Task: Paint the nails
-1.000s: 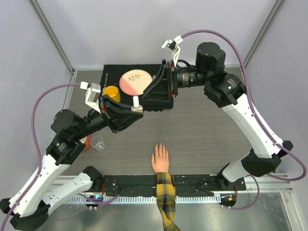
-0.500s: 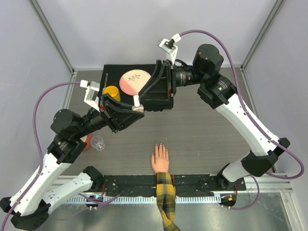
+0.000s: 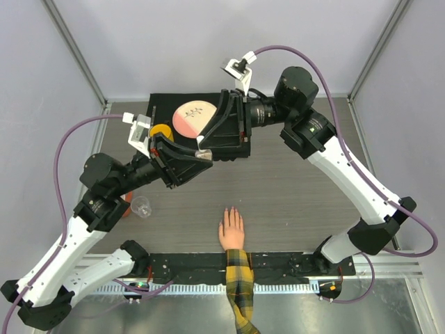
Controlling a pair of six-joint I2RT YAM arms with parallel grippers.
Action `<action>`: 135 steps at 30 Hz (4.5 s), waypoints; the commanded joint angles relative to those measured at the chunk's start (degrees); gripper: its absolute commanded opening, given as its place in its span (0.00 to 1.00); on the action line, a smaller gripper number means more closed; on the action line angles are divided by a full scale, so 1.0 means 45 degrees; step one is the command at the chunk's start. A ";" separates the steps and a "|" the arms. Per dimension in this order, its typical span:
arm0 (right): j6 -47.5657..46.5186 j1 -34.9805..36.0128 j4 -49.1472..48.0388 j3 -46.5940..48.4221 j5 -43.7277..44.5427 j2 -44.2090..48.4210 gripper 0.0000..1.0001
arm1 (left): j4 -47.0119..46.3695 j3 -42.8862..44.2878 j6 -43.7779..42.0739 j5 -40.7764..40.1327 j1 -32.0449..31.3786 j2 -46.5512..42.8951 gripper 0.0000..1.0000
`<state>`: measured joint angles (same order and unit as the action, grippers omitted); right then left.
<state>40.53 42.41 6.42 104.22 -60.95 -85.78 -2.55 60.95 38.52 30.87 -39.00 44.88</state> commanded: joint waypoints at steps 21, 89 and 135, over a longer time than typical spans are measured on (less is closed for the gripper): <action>-0.2853 0.0691 0.2596 -0.0524 0.2136 0.0467 0.01 | 0.0039 0.1358 -0.2837 -0.3124 -0.0024 0.0338 0.00; -0.3854 0.0419 0.5121 0.4438 0.1240 -0.0704 0.60 | 0.0839 0.2218 -0.0397 0.1753 -0.0043 0.0690 0.00; -0.6289 0.5579 0.2988 -0.1773 1.5786 0.2577 0.01 | 0.1466 0.2901 -0.4281 -0.5198 -0.0043 0.1372 0.00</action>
<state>18.48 53.32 15.66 98.83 -19.38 -77.43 11.42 70.24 25.69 19.86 -39.88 49.56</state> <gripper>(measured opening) 0.186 0.288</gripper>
